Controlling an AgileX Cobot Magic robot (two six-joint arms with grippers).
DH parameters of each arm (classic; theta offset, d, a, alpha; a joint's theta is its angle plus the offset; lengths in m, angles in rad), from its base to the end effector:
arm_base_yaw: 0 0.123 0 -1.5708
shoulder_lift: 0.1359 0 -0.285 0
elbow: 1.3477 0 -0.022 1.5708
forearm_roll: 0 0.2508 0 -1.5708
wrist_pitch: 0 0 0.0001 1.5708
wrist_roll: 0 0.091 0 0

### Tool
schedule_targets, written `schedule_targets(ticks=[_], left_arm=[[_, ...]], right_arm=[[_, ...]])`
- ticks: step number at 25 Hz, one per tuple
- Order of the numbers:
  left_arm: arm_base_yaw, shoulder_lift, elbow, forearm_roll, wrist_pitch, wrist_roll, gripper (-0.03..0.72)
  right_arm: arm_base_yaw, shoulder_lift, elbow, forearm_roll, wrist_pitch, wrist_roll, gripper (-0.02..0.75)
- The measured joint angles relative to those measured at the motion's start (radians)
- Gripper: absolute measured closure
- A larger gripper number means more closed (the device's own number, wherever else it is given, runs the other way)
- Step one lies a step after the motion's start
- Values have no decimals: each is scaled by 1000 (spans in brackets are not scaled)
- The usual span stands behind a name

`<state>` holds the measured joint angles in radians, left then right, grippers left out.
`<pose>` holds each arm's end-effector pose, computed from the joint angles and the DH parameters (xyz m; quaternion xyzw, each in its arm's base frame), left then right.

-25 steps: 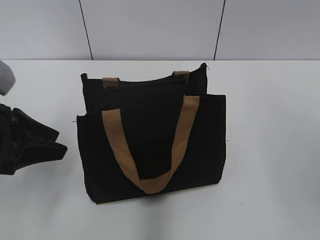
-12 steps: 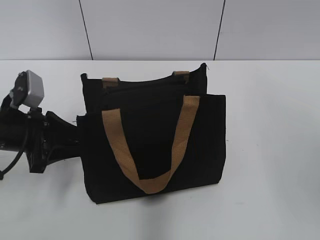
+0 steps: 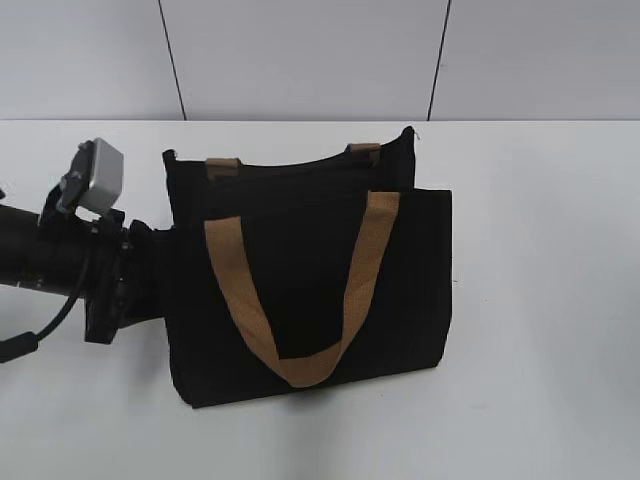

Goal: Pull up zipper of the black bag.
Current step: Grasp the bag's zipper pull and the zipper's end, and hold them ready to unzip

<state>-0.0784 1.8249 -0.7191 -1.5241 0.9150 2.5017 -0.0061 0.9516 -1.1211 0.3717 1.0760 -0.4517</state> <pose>0.2783 -0.0942 0.1357 0.5416 0.6899 -0.2847 0.3869 0.1654 0.0281 0.3990 -0.1806 0.8965 0.0969 0.3929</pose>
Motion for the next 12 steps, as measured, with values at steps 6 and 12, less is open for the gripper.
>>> schedule_targets(ticks=[6, 12], left_arm=[[-52, 53, 0, 15, -79, 0, 320], [-59, 59, 0, -36, -114, 0, 359]], right_arm=[[0, 0, 0, 1, 0, -1, 260], [0, 0, 0, 1, 0, -1, 260]])
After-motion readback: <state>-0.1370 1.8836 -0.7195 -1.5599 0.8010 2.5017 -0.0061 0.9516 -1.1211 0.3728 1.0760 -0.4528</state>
